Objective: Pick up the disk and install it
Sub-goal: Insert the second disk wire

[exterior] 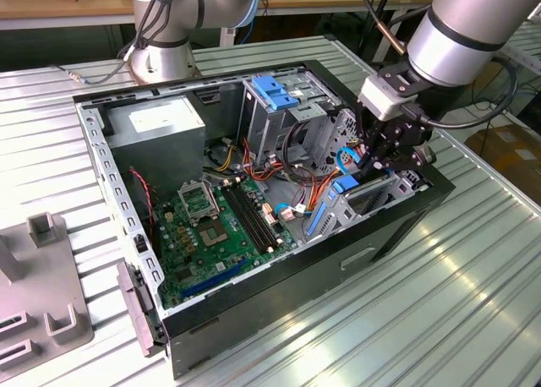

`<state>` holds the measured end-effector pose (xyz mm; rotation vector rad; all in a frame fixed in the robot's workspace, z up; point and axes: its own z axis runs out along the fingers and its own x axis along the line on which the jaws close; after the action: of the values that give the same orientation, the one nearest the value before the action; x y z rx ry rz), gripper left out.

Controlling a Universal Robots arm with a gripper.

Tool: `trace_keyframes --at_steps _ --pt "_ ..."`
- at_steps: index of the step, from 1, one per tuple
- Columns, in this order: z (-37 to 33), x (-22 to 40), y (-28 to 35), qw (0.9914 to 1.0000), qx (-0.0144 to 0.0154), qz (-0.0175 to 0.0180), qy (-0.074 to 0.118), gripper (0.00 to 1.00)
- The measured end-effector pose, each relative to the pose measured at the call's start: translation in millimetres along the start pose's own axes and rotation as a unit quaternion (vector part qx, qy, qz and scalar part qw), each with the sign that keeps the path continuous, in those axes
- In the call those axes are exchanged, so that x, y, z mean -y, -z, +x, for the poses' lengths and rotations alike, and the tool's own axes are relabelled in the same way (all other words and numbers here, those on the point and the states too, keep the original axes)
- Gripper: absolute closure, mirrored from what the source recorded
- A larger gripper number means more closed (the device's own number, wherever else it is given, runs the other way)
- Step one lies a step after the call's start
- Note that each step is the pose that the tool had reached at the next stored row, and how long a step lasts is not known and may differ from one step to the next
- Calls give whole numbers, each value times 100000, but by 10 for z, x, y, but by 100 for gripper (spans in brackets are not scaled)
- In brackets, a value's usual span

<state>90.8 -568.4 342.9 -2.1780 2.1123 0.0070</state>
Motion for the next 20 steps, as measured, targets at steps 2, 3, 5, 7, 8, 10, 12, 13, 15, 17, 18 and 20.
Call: trace_keyframes --at_steps 2,3,5,7,8,10,12,13,15,17,18,20 --pt "1 -1 -14 100000 30 -1 -2 84" --pt "1 -1 -14 100000 31 0 -1 84" --pt "1 -1 -16 100000 45 2 -3 84" --pt "1 -1 -17 100000 58 8 -1 82" --pt "1 -1 -13 100000 72 6 -2 82" --pt "-3 3 32 100000 53 3 1 76" --pt "-9 8 95 100000 46 2 -3 76" --pt "-12 10 135 100000 53 2 -4 76" --pt "-12 11 135 100000 58 3 -1 78" --pt "-12 11 137 100000 52 3 -2 90" --pt "-12 11 137 100000 50 2 -1 90" --pt "-12 11 138 100000 48 3 -3 90"
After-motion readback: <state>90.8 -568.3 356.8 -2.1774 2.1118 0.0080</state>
